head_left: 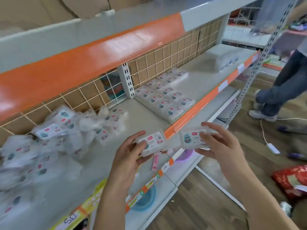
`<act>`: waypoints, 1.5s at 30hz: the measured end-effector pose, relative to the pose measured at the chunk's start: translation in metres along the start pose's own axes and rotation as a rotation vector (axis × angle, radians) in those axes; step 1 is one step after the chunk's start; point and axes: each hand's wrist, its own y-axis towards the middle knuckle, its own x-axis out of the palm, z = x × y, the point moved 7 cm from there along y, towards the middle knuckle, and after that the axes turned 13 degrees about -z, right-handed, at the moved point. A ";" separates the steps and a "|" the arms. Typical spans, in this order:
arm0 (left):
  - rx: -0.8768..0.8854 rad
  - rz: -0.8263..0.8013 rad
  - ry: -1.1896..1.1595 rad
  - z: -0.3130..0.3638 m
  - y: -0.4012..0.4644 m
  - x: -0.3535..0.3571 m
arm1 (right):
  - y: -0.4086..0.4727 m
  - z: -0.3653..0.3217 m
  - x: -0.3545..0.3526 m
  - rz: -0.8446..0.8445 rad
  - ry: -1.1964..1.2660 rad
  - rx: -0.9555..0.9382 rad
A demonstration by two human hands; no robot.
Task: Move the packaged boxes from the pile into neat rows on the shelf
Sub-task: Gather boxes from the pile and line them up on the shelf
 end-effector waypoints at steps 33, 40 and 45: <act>-0.005 0.081 0.131 0.012 0.320 0.160 | 0.320 -0.039 -0.179 -0.095 0.036 0.103; 0.006 0.308 0.148 0.008 0.342 0.163 | 0.400 -0.039 -0.168 -0.326 -0.038 0.183; 0.008 0.524 0.313 0.006 0.350 0.164 | 0.437 -0.043 -0.164 -0.460 -0.100 0.221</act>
